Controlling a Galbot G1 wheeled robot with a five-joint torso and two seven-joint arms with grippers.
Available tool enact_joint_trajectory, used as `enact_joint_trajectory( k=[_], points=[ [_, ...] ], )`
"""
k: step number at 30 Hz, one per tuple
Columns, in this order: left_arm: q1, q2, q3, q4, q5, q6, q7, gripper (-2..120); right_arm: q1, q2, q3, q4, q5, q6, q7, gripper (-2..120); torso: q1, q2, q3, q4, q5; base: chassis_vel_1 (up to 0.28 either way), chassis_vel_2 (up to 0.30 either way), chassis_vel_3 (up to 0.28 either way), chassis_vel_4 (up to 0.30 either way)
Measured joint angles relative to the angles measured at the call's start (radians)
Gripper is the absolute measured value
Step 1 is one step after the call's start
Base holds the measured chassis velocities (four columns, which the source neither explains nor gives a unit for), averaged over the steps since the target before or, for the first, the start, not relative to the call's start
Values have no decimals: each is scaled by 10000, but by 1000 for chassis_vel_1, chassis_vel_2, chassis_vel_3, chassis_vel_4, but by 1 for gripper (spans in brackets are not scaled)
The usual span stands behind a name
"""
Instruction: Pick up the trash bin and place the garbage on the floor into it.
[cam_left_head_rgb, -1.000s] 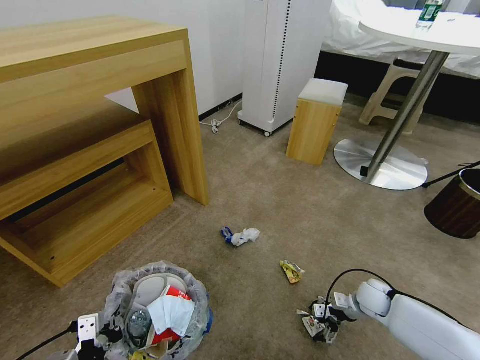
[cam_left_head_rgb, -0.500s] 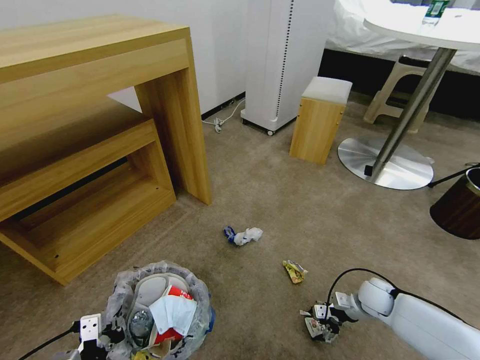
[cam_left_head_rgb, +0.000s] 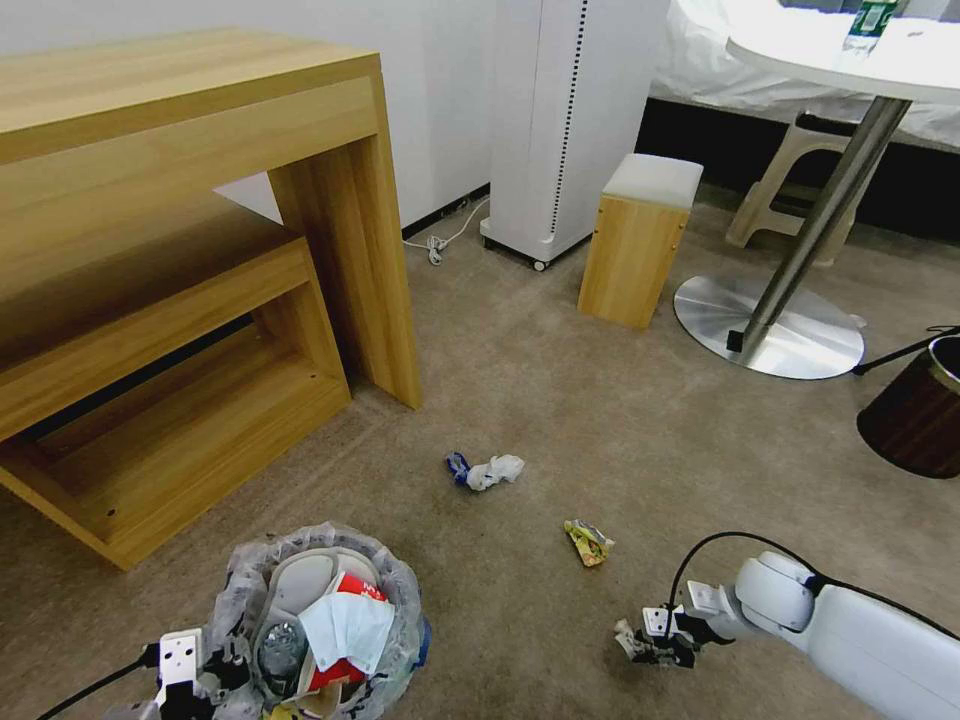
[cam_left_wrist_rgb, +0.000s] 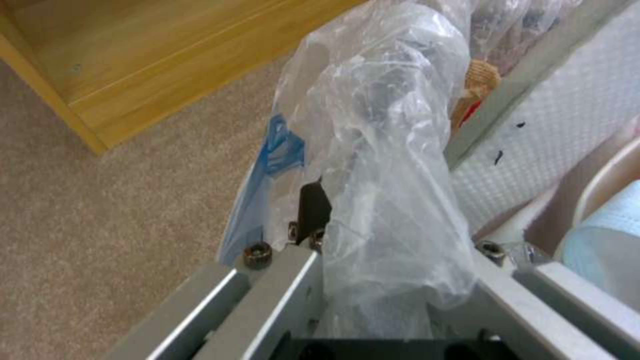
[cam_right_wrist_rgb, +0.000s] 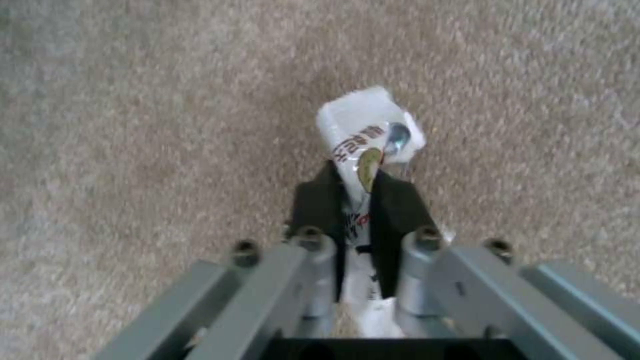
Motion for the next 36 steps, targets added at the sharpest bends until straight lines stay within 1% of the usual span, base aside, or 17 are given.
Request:
enact_joint_trajectory(
  k=[1, 3, 7, 12, 19, 21, 22, 23, 25, 26, 27, 29, 30, 31, 33, 34, 36],
  points=[
    [11, -27, 0, -15, 14, -5, 0, 1, 0, 29, 6, -15, 21, 0, -5, 2, 0, 0, 0, 1, 1, 0, 0, 0, 0],
    [25, -56, 0, -35, 23, -11, 0, 1, 0, 76, 9, -49, 33, 0, -7, 0, 0, 1, 0, 1, 0, 0, 0, 0, 0],
    [66, -130, -25, -67, 76, -32, 0, 1, 0, 153, 38, -67, 115, 24, -49, 0, 0, 1, 0, 0, 2, 0, 0, 0, 0],
    [107, -257, -48, -67, 145, -52, 75, 1, 55, 120, 292, 277, 622, 7, 25, 0, 0, 2, 0, 0, 3, 0, 0, 0, 0],
    [146, -279, -47, -77, 169, -62, 102, 1, 335, -341, 562, 850, 1282, -35, 157, 0, 0, 2, 0, -1, 2, 0, 0, 0, 0],
    [172, -267, -67, -85, 152, -63, 110, 1, 685, -588, 791, 1414, 2201, -44, 376, 0, 0, 2, 0, -5, 0, 0, 0, 0, 0],
    [184, -235, -99, -85, 137, -66, 124, 1, 1078, -639, 896, 1829, 3135, -62, 581, 0, 0, 2, 0, -5, 1, 0, 0, 0, 0],
    [184, -235, -99, -85, 137, -66, 124, 1, 1078, -639, 896, 1829, 3135, -62, 581, 0, 0, 2, 0, -5, 1, 0, 0, 0, 0],
    [193, -201, -120, -116, 96, -67, 130, 1, 1848, -552, 998, 2520, 4884, -1, 924, 0, 0, 3, 0, 3, -4, 0, 0, 0, 0],
    [197, -201, -120, -130, 86, -67, 134, 1, 2156, -449, 1009, 2783, 5513, 57, 1052, 0, 0, 3, -1, 3, -3, 0, 0, 0, 0],
    [197, -201, -120, -130, 86, -67, 134, 1, 2156, -449, 1009, 2783, 5513, 57, 1052, 0, 0, 3, -1, 3, -3, 0, 0, 0, 0],
    [215, -204, -122, -171, 52, -67, 135, 1, 2756, -225, 1012, 3266, 6732, 292, 1247, 0, 0, 4, -1, 3, -1, 0, 0, 0, 0],
    [215, -204, -122, -171, 52, -67, 135, 1, 2756, -225, 1012, 3266, 6732, 292, 1247, 0, 0, 4, -1, 3, -1, 0, 0, 0, 0],
    [226, -204, -133, -184, 13, -67, 136, 1, 2976, -106, 1013, 3455, 7242, 425, 1268, 0, 0, 3, 0, 3, -3, 0, 0, 0, 0],
    [253, -191, -203, -237, -98, -67, 134, 1, 3548, 306, 914, 4023, 8574, 540, 1296, 0, 0, 3, 0, 1, -1, 0, 0, 0, 0],
    [253, -191, -203, -237, -98, -67, 134, 1, 3548, 306, 914, 4023, 8574, 540, 1296, 0, 0, 3, 0, 1, -1, 0, 0, 0, 0],
    [262, -169, -224, -260, -146, -68, 128, 1, 3888, 747, 645, 4453, 9248, 443, 1303, 0, 0, 4, 0, 0, -4, 0, 0, 0, 0]
  ],
)
